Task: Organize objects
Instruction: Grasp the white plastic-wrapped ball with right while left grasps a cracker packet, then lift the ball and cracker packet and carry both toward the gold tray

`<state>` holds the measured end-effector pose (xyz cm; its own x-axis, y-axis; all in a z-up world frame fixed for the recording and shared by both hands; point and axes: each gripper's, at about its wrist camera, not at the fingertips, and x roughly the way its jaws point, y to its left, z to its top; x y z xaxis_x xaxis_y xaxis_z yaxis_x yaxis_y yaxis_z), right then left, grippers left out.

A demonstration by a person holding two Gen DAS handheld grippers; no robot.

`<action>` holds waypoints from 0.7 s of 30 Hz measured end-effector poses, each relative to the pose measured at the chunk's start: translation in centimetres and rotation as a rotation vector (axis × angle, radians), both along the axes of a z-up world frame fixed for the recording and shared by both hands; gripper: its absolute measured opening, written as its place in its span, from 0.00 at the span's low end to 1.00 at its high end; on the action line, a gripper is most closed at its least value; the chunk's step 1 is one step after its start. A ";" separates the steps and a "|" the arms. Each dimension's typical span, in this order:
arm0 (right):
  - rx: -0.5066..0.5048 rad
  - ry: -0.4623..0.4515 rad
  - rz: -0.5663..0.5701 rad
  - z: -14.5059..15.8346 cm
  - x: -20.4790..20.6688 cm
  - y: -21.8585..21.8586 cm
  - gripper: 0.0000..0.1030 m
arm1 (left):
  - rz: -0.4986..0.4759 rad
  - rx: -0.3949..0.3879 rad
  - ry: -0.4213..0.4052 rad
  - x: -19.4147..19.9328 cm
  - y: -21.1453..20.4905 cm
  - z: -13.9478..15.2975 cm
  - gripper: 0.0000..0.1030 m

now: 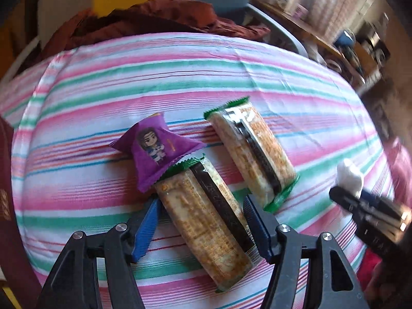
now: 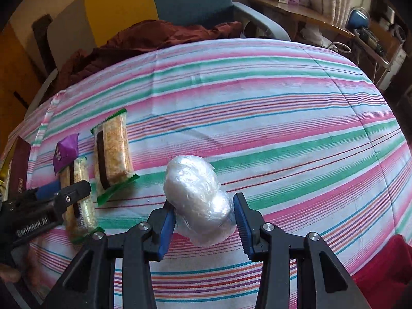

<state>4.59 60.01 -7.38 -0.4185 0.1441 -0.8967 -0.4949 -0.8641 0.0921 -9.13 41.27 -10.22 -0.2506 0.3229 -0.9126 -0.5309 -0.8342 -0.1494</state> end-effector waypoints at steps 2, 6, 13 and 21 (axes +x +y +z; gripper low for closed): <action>0.006 -0.011 0.010 -0.2 -0.1 -0.2 0.43 | -0.028 -0.006 0.019 0.4 -0.4 0.1 0.59; -0.001 -0.016 0.031 -0.4 -0.1 -0.4 0.44 | -0.074 0.008 0.040 1.3 -2.4 0.4 0.51; -0.056 -0.001 0.035 -0.9 -0.1 -0.5 0.48 | -0.150 0.053 0.080 4.4 -6.8 0.6 0.49; -0.101 0.042 0.011 -1.0 0.0 -0.4 0.71 | -0.160 0.079 0.069 4.5 -6.5 0.1 0.50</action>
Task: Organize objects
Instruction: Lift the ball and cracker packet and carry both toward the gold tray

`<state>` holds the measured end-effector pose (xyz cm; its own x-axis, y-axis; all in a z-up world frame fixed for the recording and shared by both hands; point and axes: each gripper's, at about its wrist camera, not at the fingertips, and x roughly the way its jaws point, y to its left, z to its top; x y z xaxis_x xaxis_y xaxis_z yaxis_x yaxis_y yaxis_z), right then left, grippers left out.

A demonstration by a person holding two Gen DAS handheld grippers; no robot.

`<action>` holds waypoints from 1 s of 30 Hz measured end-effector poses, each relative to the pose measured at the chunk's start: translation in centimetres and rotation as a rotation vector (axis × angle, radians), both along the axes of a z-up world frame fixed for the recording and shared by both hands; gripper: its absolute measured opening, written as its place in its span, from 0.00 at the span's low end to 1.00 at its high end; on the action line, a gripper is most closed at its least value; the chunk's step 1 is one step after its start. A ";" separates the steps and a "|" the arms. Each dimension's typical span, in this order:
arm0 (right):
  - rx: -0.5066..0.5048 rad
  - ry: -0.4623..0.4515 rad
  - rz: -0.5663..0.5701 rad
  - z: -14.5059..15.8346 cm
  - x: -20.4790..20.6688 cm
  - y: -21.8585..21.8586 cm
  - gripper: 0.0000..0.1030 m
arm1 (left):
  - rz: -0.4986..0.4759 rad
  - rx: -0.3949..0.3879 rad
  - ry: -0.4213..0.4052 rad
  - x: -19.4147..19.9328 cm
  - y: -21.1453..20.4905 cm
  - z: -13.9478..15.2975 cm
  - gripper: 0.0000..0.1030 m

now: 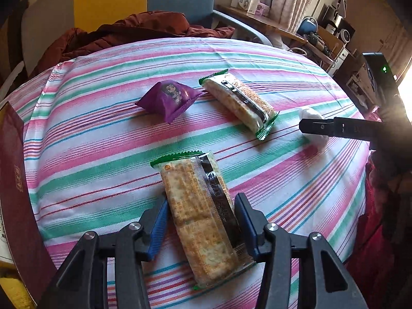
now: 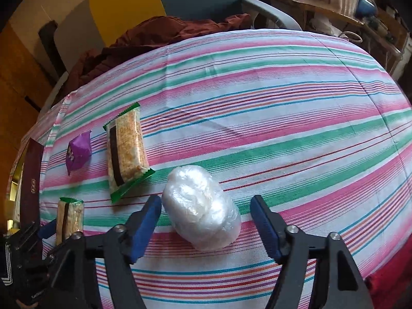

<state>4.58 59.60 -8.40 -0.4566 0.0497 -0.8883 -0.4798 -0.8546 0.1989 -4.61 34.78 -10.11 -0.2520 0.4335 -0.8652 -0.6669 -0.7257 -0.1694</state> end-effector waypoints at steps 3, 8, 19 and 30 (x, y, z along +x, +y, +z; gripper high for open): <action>-0.006 0.000 -0.012 -0.2 -0.1 0.1 0.71 | 0.002 0.010 0.004 0.2 -0.2 -0.1 0.50; 0.018 -0.004 -0.012 -0.2 -0.1 -0.3 0.58 | 0.002 0.016 0.012 0.2 -0.2 -0.1 0.50; 0.065 -0.041 0.044 0.0 -0.6 -1.3 0.43 | -0.012 0.022 0.048 0.9 -0.5 -0.1 0.47; 0.078 0.003 0.061 1.1 -0.4 -1.8 0.43 | -0.006 0.064 0.082 2.6 -2.5 3.1 0.44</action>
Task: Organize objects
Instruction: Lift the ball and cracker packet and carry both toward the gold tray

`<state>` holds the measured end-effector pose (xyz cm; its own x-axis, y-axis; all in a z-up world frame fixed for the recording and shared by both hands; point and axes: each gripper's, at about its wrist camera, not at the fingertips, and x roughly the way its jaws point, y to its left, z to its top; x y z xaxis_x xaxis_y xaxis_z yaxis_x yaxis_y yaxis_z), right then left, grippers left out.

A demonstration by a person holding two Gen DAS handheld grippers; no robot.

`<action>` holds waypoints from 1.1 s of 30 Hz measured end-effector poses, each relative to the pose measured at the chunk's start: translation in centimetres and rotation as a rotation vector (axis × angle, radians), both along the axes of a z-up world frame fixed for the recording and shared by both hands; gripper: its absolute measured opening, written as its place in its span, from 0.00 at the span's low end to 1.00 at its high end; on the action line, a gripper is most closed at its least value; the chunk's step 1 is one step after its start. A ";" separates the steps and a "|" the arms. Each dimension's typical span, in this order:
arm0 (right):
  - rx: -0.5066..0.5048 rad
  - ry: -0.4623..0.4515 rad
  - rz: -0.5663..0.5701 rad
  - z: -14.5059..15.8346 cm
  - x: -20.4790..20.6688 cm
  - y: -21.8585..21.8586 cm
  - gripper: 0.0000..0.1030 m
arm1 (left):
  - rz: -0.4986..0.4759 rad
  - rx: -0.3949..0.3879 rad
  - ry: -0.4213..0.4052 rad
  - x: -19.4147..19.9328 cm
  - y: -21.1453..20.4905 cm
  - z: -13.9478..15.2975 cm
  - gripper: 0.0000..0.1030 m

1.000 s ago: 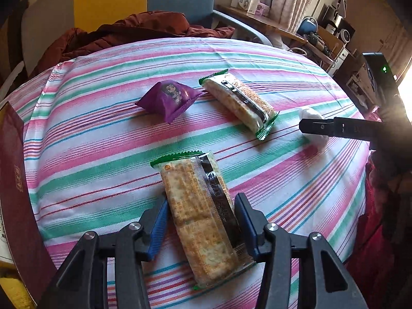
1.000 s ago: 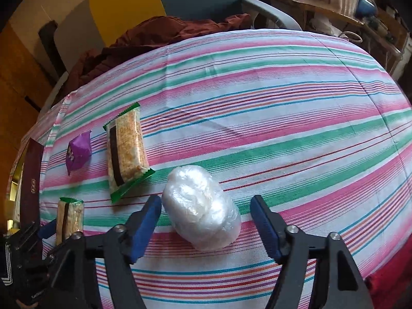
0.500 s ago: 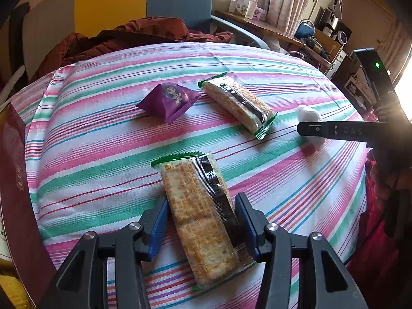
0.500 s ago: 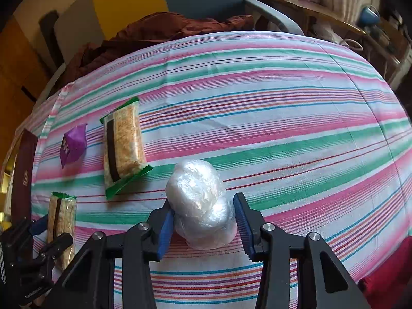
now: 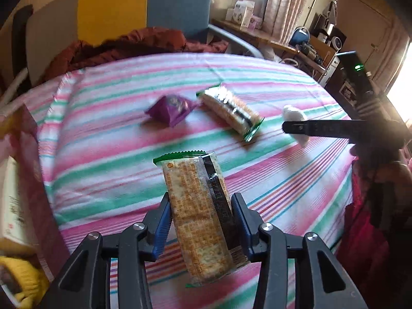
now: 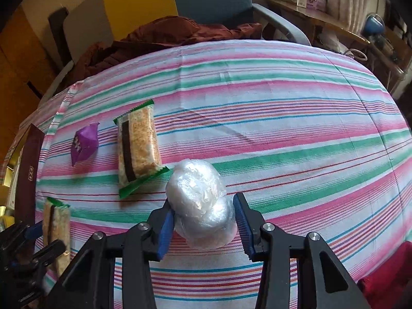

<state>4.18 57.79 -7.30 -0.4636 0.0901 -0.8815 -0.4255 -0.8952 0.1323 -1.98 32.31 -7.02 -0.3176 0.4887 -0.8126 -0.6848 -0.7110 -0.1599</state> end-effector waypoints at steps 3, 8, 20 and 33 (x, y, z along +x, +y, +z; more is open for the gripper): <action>-0.004 0.025 0.005 0.5 0.2 -0.2 0.43 | 0.011 0.015 0.064 0.7 -0.7 2.2 0.44; -0.013 0.061 0.029 1.0 -0.2 -0.9 0.43 | 0.041 0.040 0.149 1.5 -2.4 5.2 0.44; -0.048 0.121 0.070 1.7 -0.2 -3.2 0.43 | 0.113 0.065 0.239 2.4 -6.8 8.7 0.44; -0.063 0.147 0.075 3.4 -0.3 -5.9 0.43 | 0.206 0.124 0.204 1.3 -13.2 9.4 0.44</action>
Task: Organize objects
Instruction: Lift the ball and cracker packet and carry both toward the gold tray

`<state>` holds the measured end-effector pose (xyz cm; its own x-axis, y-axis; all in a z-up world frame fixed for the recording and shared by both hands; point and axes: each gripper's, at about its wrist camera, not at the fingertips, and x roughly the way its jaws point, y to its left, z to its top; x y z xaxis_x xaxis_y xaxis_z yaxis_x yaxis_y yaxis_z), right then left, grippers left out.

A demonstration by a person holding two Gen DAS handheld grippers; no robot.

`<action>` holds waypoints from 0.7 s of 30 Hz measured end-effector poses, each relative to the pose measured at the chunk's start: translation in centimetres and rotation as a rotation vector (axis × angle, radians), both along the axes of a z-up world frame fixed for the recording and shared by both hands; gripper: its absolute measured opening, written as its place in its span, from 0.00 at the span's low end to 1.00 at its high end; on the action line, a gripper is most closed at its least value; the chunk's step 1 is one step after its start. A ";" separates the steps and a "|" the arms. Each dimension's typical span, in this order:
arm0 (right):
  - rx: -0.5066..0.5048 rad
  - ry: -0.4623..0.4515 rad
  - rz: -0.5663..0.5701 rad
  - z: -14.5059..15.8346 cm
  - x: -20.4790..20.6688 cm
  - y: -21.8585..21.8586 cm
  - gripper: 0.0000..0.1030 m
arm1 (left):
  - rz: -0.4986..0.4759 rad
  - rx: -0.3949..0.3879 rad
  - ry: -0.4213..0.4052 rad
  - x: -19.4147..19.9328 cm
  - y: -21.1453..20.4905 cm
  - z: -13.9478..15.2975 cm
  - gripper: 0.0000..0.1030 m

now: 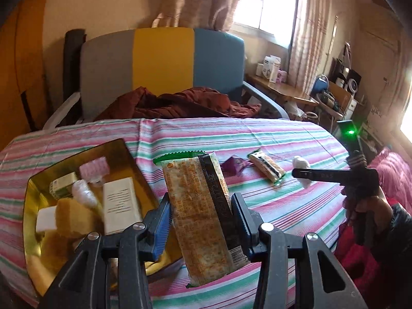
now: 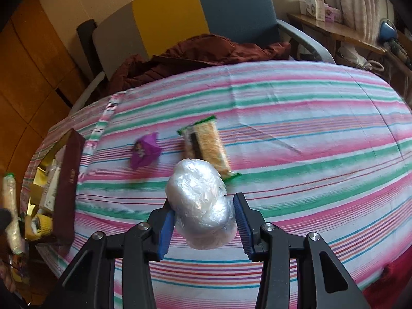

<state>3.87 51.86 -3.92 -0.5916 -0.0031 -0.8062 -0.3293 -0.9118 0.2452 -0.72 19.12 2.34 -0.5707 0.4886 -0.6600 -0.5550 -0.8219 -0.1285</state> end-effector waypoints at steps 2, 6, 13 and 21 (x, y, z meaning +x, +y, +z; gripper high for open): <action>0.003 0.015 0.014 0.8 -0.1 -1.1 0.43 | 0.028 0.018 -0.014 -0.4 -1.8 -0.1 0.44; 0.001 0.061 0.068 2.5 -0.4 -4.3 0.43 | 0.115 0.059 -0.031 -1.3 -6.3 0.0 0.44; -0.035 0.142 0.215 5.1 -2.1 -11.6 0.43 | 0.298 0.099 -0.024 -2.6 -14.2 0.3 0.44; -0.081 0.185 0.420 6.4 -5.9 -21.3 0.43 | 0.439 0.116 -0.056 -3.7 -20.3 -1.2 0.44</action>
